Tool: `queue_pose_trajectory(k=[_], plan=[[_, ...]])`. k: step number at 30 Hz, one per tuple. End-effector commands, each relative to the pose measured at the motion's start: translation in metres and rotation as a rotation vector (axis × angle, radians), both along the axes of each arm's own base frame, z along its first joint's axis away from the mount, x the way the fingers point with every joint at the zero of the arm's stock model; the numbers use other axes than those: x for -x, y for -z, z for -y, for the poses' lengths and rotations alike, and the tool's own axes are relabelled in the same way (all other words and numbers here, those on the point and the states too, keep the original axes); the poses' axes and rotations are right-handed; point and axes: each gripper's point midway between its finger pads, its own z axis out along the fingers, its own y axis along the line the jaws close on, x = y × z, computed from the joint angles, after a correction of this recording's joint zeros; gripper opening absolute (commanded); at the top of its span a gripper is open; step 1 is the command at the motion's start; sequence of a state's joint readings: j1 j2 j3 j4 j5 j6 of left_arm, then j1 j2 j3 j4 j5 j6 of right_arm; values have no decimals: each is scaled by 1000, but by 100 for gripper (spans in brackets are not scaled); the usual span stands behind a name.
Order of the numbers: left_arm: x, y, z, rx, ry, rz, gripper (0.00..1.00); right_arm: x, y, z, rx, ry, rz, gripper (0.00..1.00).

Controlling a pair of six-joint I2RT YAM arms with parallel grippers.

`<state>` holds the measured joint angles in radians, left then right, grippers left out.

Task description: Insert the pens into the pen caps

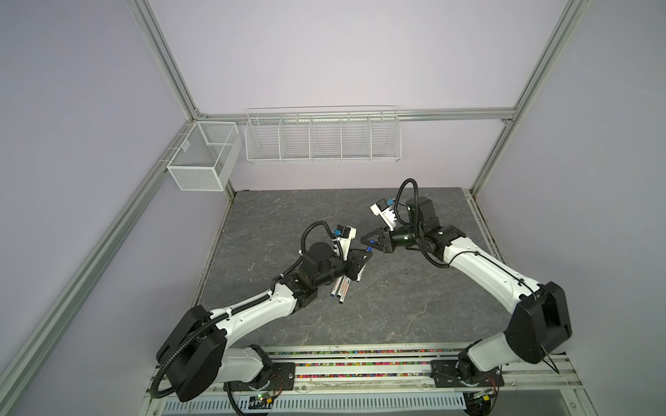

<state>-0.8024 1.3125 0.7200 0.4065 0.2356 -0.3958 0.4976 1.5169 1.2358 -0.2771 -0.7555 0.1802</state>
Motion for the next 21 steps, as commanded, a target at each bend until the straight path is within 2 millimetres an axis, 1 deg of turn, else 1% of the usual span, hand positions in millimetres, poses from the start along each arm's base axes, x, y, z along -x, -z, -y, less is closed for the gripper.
queue_pose_trajectory(k=[1,3,4,5,7,9,11,13,17,19,21], plan=[[-72,-44,-69,162,-451,75,0,48,32,18,91,-60,-308,13],[-68,-27,-63,149,-428,36,0,36,23,16,80,-33,-282,32],[-67,-18,-61,151,-418,9,0,28,17,14,62,-20,-262,42],[-66,-11,-59,154,-411,-8,0,19,10,14,44,4,-245,51],[-67,4,-58,141,-415,-43,0,-1,-8,16,-4,70,-194,60],[-70,16,-58,115,-423,-69,0,-20,-29,25,-64,149,-138,67],[-80,28,-64,99,-445,-105,0,-31,-41,37,-86,222,-99,68],[-94,40,-75,71,-483,-157,0,-36,-39,47,-64,269,-94,68],[-122,76,-91,-102,-536,-237,0,-33,-17,61,20,320,-112,67],[-134,98,-98,-216,-549,-290,0,-32,-5,67,51,345,-131,67],[-143,127,-107,-322,-578,-385,0,-31,6,71,75,361,-151,66]])
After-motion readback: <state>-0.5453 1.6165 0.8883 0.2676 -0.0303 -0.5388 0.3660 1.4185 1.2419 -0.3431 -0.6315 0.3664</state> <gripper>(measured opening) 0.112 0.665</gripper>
